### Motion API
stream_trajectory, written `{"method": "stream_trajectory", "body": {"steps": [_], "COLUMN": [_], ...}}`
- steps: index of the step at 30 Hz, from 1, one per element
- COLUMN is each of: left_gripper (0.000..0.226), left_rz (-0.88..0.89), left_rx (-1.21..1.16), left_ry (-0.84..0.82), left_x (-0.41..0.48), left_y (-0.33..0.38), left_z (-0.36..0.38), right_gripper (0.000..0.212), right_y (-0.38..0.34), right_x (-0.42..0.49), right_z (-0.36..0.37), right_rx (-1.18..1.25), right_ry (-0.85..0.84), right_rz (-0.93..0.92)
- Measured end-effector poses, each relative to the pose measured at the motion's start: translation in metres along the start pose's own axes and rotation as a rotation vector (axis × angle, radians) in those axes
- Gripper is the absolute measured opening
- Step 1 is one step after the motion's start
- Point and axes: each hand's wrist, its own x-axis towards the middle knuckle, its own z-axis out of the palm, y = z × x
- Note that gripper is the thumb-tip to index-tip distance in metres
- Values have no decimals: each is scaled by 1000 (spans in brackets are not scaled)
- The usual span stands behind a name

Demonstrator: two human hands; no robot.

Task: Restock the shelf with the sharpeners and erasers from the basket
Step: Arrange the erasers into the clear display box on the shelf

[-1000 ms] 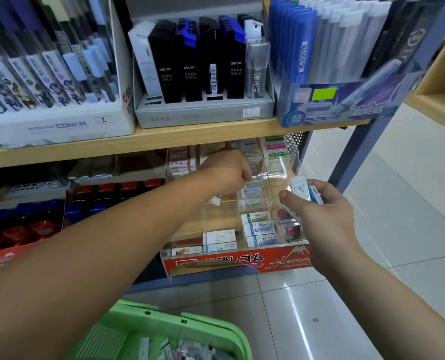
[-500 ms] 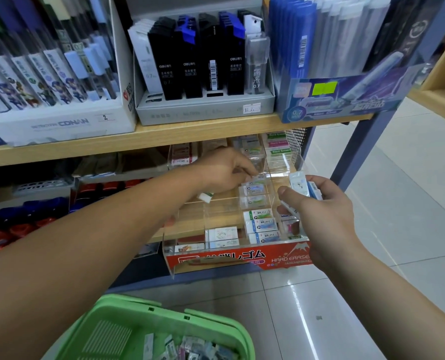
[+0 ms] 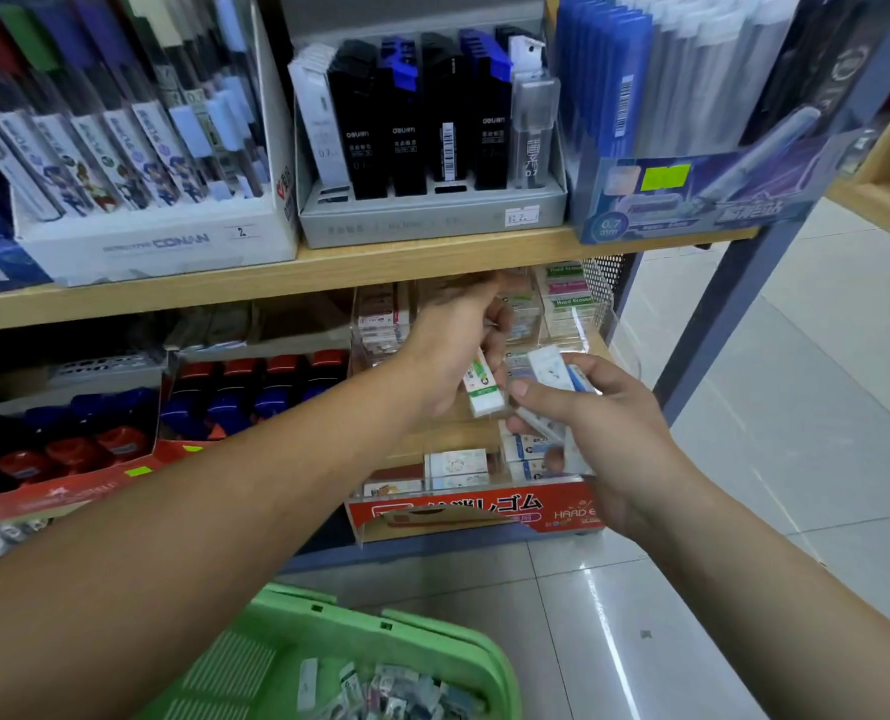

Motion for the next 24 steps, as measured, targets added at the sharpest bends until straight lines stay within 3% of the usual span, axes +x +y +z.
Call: {"method": "stream_trajectory", "body": {"steps": [4,7,9,12,18,21,24], "left_gripper": [36,36,38,31,26,33,64], "left_rz": [-19,3,-32,-114,-130,-92,-29], "left_rx": [-129,-118,-77,110,-5,164,477], "left_ry": [128,135,91,-112,-86,-129,-229], "left_x": [-12,-18,-24,-36,-42,-37,-32], "left_y": [1,0,3,4,1,-3,-9], "left_z": [8,7,-2,-12,-20,-21,-12], "right_gripper": [38,39,38,33,34,34,34], "right_y": [-2,-5,-5,-4,-8,-11,-10], "right_x": [-4,-5,-4,-2,-4,-4,-4], "right_z": [9,9,8,8,3,-11,-23], "right_rx": [10,31,47,56,5,-43,-115], "right_ry": [-89,-80,-22,67,136,237,287], "right_rz": [30,12,-13,-55,-109,-137,-158]}}
